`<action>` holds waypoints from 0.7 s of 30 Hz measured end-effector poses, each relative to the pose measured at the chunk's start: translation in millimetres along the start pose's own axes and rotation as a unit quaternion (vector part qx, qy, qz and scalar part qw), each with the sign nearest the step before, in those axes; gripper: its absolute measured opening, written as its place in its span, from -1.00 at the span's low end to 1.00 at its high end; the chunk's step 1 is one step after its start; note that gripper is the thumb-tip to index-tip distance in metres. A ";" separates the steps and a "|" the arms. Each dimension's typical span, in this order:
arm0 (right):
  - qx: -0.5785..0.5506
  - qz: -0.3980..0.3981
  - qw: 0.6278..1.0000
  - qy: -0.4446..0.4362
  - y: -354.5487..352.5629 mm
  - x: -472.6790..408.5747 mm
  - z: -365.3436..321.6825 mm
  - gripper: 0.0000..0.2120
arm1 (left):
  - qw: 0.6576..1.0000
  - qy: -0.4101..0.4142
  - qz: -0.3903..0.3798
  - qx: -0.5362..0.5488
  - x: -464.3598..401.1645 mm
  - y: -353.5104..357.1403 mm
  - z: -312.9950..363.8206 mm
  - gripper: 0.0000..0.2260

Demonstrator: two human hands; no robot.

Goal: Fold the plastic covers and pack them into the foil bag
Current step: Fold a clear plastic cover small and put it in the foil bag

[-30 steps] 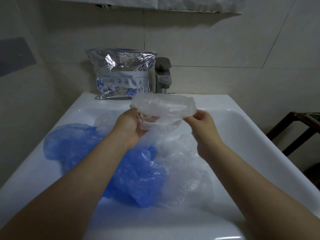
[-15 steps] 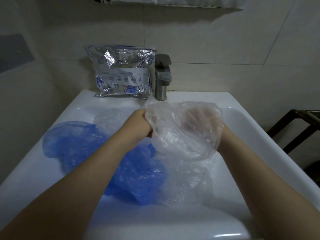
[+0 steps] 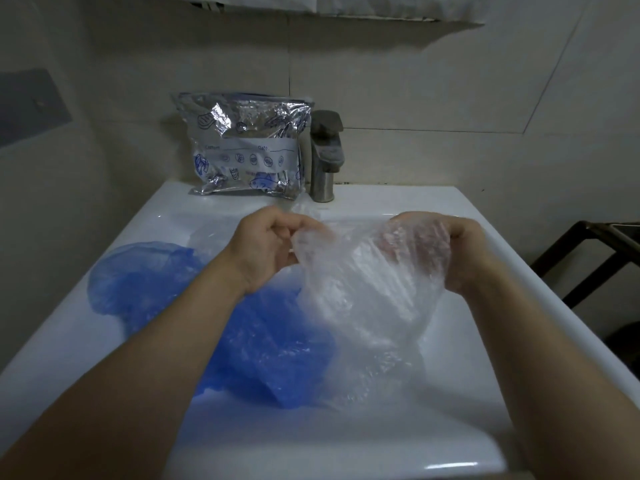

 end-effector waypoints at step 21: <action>0.468 0.101 0.878 -0.002 3.9 -7.1 -3.0 -0.83 | 0.962 0.031 0.117 -0.245 -6.6 -8.5 -0.8 -0.85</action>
Point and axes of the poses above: each hand's wrist, its own x-axis away from the middle knuckle, its own y-axis out of the palm, z = x × y, the point moved 6 cm from there along -x, towards the middle knuckle, and after that the axes turned 11 degrees about -x, right-handed, at the moved point
